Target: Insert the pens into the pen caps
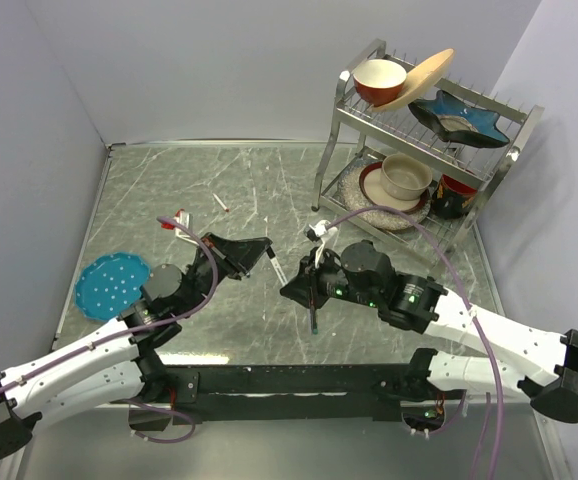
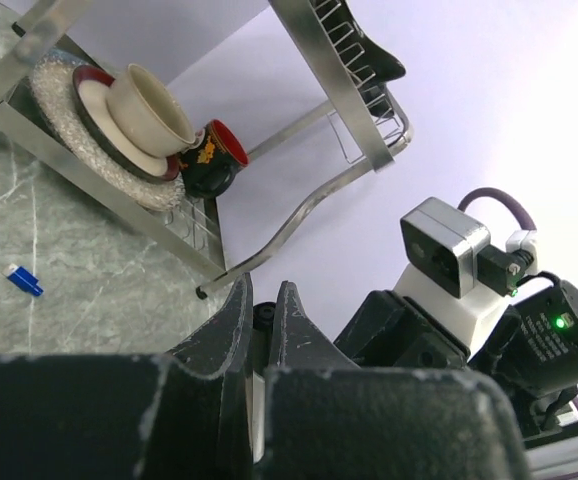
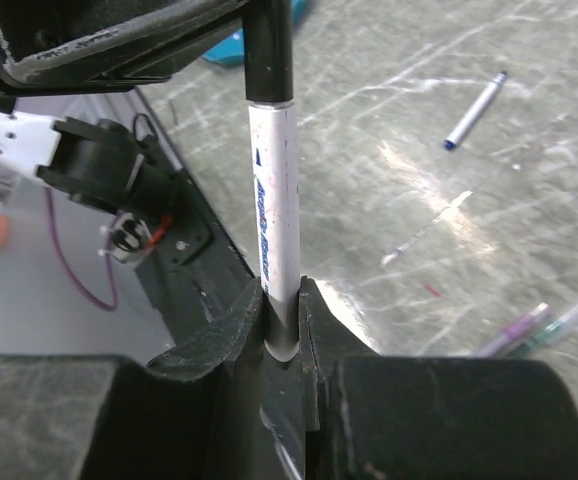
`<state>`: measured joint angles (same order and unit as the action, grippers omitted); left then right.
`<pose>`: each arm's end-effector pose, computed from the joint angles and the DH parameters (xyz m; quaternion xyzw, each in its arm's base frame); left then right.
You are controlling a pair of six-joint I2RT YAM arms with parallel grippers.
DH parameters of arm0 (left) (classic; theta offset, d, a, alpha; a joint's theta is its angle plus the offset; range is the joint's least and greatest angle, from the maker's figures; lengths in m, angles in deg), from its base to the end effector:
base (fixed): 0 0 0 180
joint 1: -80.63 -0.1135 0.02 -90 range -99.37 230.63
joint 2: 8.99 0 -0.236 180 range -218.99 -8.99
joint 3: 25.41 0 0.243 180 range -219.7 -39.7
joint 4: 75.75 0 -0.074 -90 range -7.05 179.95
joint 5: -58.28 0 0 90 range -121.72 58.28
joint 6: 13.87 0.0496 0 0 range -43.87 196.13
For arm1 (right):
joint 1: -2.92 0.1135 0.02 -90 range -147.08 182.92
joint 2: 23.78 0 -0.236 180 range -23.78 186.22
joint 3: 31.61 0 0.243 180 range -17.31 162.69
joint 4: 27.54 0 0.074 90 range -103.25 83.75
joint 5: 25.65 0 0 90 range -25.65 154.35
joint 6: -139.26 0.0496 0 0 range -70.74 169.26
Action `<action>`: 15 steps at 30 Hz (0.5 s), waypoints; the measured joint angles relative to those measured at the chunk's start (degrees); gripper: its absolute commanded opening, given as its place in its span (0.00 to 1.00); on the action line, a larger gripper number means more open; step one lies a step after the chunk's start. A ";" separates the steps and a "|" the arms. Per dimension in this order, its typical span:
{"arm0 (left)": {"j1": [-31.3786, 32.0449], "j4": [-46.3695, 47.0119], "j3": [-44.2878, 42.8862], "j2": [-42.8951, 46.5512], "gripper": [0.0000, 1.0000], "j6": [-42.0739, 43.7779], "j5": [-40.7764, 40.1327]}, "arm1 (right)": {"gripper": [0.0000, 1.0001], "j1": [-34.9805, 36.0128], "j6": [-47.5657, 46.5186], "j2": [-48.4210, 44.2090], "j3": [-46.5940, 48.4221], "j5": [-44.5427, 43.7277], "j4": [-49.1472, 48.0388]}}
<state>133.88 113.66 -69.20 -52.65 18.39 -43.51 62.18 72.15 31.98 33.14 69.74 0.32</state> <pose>0.1356 -0.1647 0.2973 -0.1035 0.6389 -0.5882 0.4849 0.1207 0.2121 0.3067 -0.2796 0.7634 0.4106 0.4128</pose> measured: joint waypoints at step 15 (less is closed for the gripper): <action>0.33 1.07 2.23 -0.39 0.01 4.09 1.07 | 0.00 -5.27 -7.82 2.80 3.87 8.00 8.61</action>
<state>134.21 114.73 -66.97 -53.05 22.48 -42.44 56.92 64.33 34.78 37.01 77.74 8.93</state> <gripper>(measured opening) 0.059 0.214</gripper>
